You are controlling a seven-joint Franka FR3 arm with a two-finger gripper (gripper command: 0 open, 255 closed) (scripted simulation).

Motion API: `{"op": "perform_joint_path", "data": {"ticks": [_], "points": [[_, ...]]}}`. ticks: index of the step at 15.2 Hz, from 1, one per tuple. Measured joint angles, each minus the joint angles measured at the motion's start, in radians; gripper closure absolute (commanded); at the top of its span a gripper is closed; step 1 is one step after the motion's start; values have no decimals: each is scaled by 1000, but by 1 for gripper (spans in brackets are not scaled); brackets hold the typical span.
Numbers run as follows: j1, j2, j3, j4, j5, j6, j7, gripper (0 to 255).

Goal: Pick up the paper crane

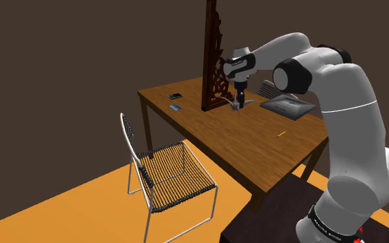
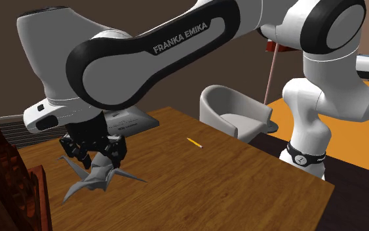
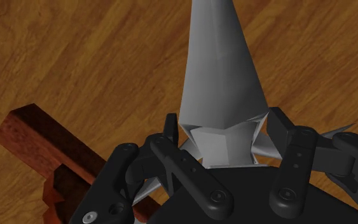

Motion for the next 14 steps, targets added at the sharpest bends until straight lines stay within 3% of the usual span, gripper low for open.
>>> {"op": "perform_joint_path", "data": {"ticks": [14], "points": [[-9, -29, -9, 137, -10, -162, -7, 255]]}}
